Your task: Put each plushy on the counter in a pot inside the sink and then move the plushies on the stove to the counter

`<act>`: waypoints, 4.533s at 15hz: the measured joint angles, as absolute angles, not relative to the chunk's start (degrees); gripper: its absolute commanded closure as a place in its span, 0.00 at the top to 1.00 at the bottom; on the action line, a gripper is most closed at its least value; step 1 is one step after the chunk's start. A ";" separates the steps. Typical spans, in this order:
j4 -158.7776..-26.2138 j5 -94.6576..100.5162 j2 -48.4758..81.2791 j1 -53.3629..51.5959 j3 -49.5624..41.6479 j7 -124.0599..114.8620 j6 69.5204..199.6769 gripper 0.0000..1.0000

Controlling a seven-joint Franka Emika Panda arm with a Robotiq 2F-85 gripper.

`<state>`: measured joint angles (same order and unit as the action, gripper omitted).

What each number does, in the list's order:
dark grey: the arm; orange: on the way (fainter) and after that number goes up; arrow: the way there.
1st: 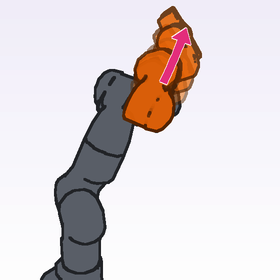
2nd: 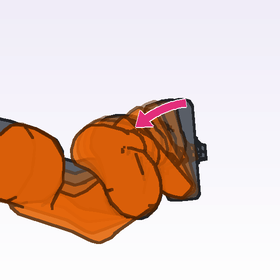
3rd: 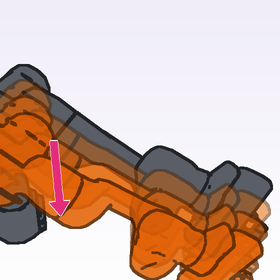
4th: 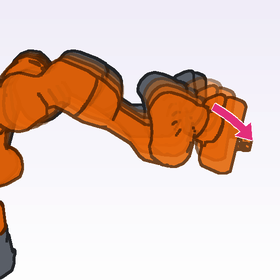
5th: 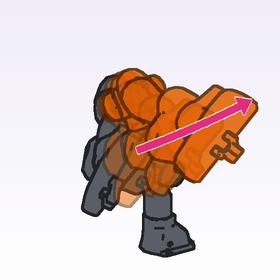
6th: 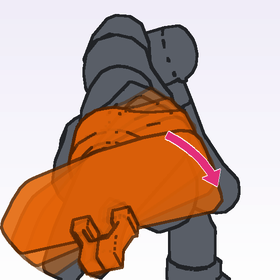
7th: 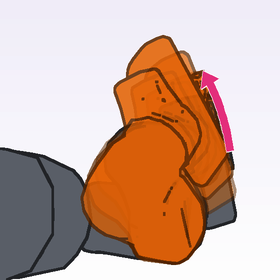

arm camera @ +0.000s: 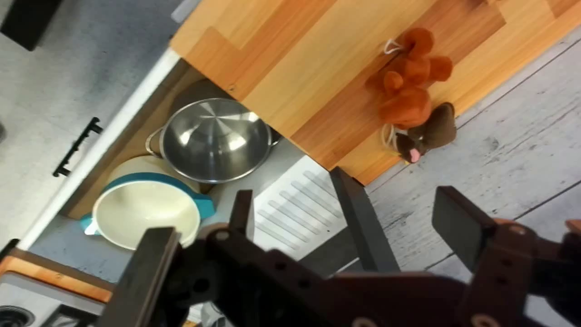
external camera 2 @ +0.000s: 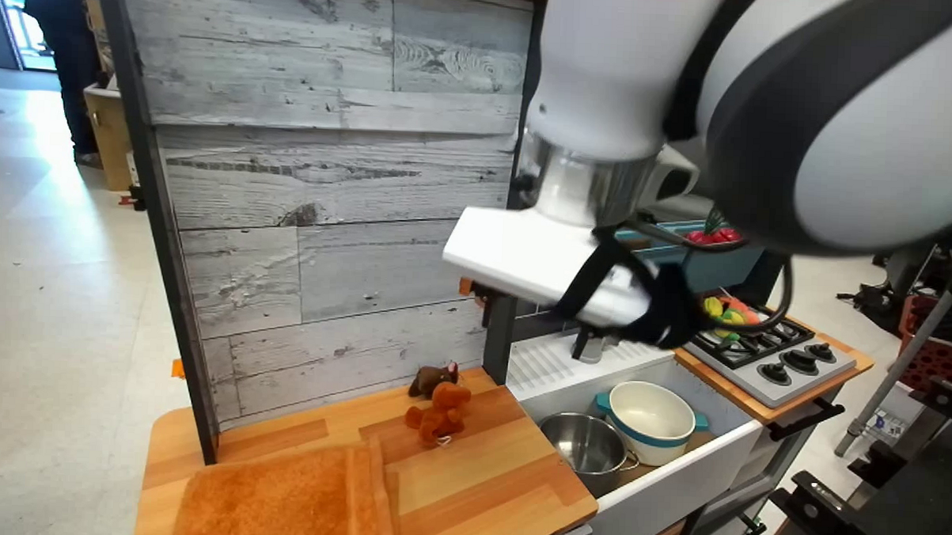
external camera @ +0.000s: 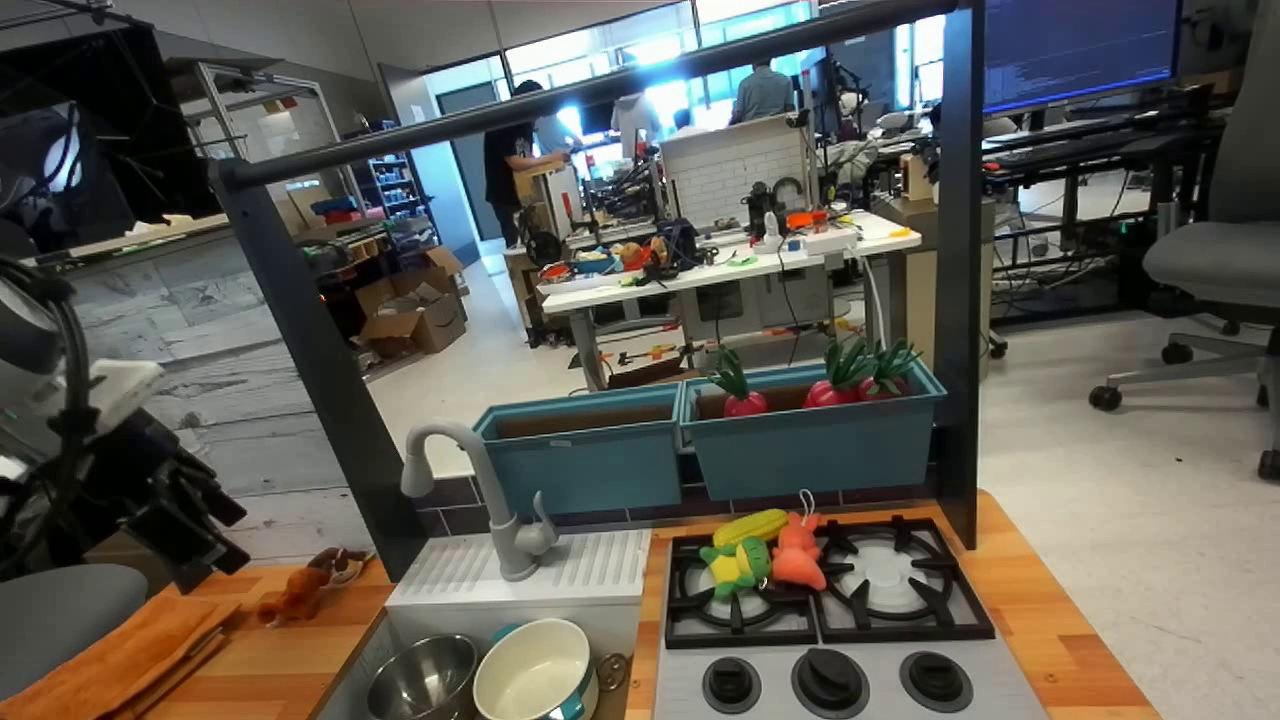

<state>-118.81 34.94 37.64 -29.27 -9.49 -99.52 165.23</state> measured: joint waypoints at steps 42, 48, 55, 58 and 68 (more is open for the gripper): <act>-92.44 -5.72 63.27 -14.92 5.46 -32.35 165.70 0.36; -91.73 -9.31 63.15 -14.91 6.60 -29.14 163.04 0.01; -106.15 -11.84 47.49 -14.82 0.44 -32.84 159.35 0.03; -108.98 -11.96 44.50 -13.96 -3.68 -36.81 153.26 0.03; -105.30 -14.22 52.82 -10.19 -2.11 -39.01 155.16 0.60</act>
<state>-105.30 -14.22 52.82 -10.19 -2.11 -39.01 155.16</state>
